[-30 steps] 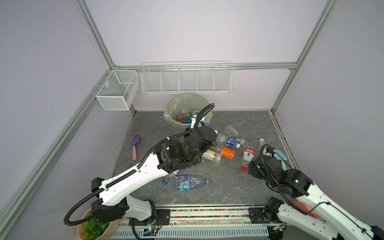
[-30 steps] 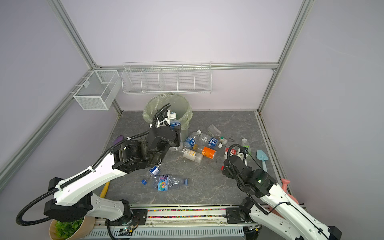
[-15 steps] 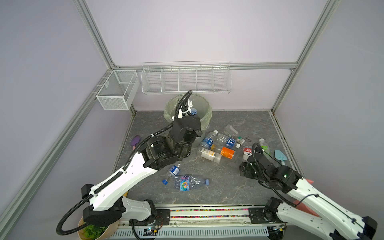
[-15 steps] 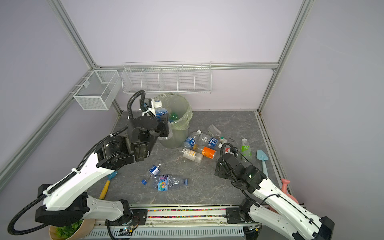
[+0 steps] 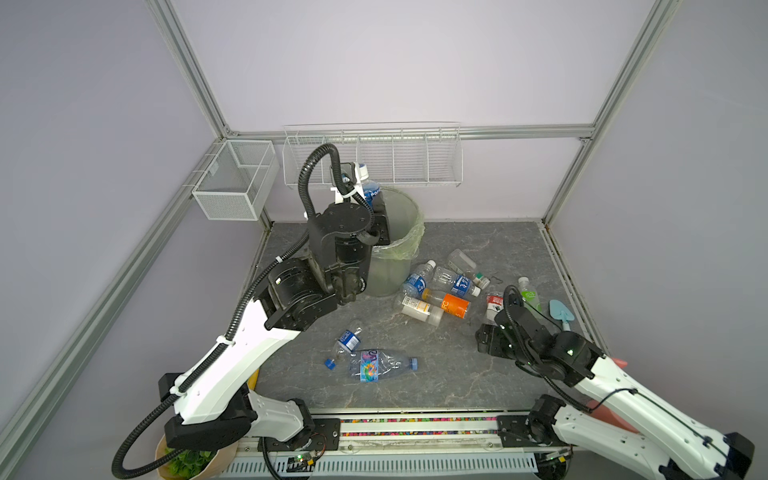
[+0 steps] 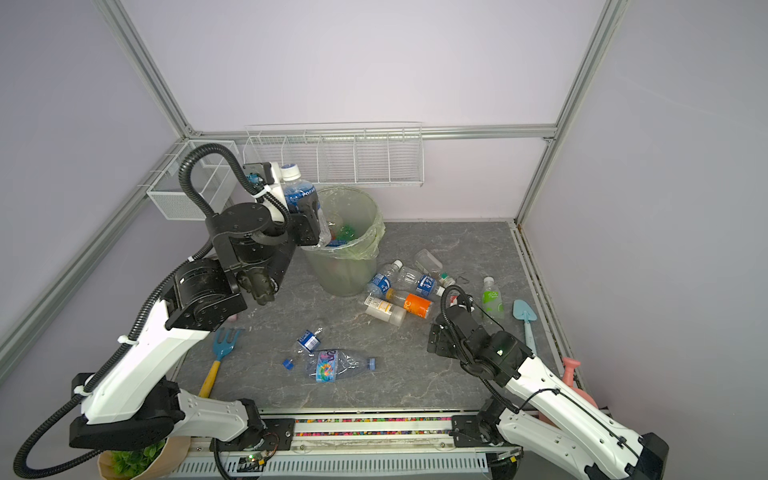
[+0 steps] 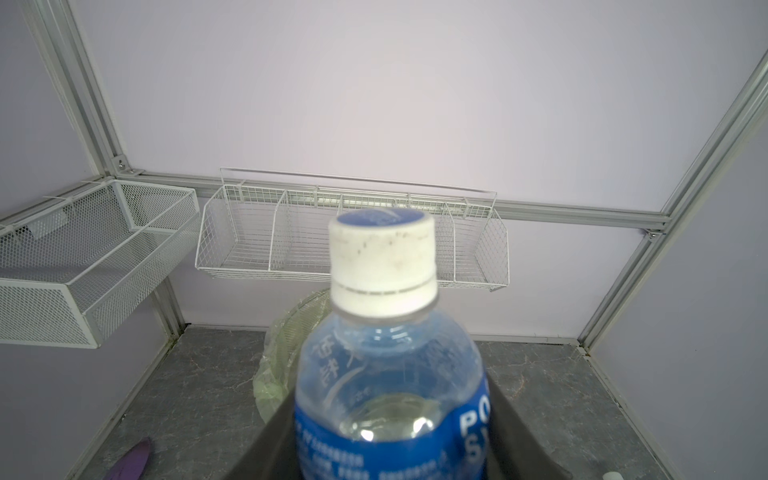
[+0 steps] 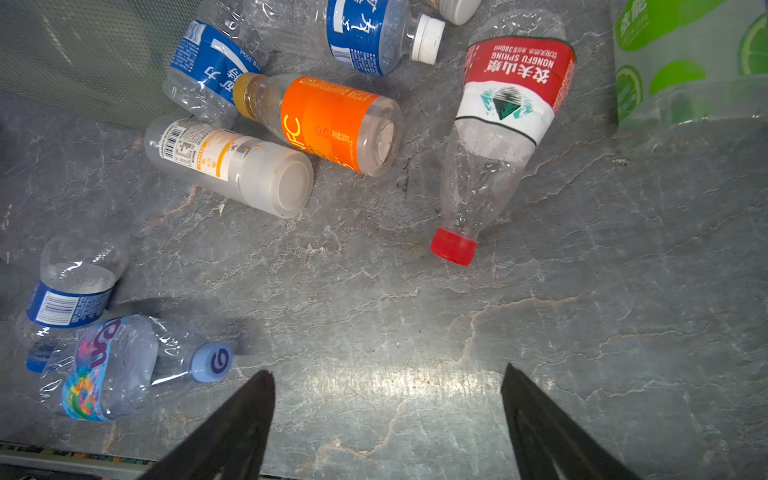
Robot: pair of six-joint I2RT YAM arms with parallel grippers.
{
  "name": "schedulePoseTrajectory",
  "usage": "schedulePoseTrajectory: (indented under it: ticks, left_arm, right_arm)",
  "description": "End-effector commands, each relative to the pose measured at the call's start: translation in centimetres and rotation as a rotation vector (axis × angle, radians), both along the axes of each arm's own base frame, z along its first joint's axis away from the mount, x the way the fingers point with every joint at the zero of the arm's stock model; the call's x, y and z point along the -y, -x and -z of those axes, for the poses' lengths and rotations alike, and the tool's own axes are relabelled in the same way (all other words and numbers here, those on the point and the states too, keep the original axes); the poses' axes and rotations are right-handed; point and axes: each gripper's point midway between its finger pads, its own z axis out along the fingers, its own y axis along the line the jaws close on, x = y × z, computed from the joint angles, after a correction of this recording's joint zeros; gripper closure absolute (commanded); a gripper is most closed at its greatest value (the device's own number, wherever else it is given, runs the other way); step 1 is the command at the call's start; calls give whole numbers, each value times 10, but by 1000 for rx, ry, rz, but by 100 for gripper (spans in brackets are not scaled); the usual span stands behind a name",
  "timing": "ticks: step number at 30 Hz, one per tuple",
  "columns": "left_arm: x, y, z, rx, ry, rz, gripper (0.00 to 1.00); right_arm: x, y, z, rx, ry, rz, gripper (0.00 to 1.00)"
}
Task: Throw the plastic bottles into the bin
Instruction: 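Lift the blue-label bottle with the left gripper and carry it toward the bin, then open the left gripper over the bin to drop the blue-label bottle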
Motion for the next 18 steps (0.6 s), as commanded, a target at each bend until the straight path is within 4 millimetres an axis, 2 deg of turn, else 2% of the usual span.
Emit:
schedulePoseTrajectory:
  ticks: [1,6,10,15,18]
  left_arm:
    - [0,-11,-13,26,-13,-1,100]
    - [8,-36,-13,12,-41,-8,100]
    - [14,-65,5,-31,-62,-20,100]
    - [17,-112,49,-144,-79,-18,100]
    - [19,-145,96,-264,-110,-25,99]
  right_arm:
    - [2,2,1,4,-2,-7,12]
    - [3,3,0,9,-5,-5,12]
    - [4,4,-1,10,-10,-3,12]
    - [6,7,-4,12,-16,-2,12]
    - [8,8,-7,22,-27,3,12]
